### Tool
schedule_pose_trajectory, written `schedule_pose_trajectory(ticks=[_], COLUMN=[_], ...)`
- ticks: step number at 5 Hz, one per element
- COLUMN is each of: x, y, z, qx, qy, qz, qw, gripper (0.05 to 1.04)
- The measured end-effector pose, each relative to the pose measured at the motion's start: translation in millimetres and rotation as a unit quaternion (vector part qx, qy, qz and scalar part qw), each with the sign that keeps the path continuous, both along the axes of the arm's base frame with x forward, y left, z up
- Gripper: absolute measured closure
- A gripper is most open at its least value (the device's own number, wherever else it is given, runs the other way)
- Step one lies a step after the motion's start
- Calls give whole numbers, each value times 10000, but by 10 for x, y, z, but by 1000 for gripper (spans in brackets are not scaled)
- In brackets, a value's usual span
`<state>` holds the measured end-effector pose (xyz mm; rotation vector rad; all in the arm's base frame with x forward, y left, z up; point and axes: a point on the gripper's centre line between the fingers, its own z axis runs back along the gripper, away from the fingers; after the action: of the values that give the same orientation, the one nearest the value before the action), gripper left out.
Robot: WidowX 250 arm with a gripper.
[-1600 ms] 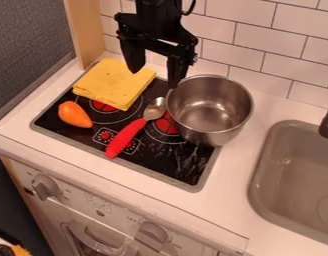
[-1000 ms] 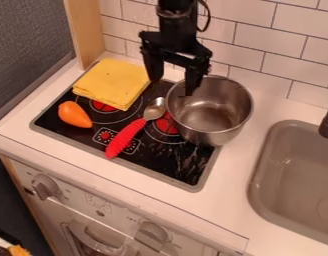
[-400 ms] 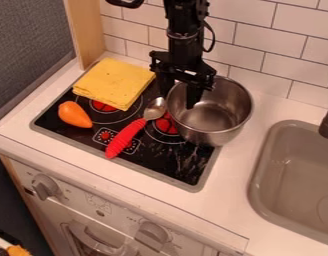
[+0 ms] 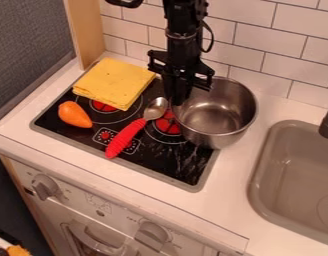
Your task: Move the silver bowl onto the yellow cloth on the top left of the burner
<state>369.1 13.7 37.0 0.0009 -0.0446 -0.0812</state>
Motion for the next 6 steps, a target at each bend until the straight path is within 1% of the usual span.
schedule_pose_trajectory(ticks=[1, 2, 3, 4, 5, 6], x=[-3, 1, 78, 22, -39, -74], y=[-19, 18, 314, 600, 927, 1195], z=[6, 155, 503, 656, 702, 770], qx=[-61, -262, -378, -351, -250, -35], qy=[5, -79, -490, -557, -569, -595], qz=[42, 157, 478, 705, 1064, 1302], qw=[10000, 9995, 9969, 9953, 9924, 9897], gripper=[1001, 1007, 1011, 1011, 1011, 1011])
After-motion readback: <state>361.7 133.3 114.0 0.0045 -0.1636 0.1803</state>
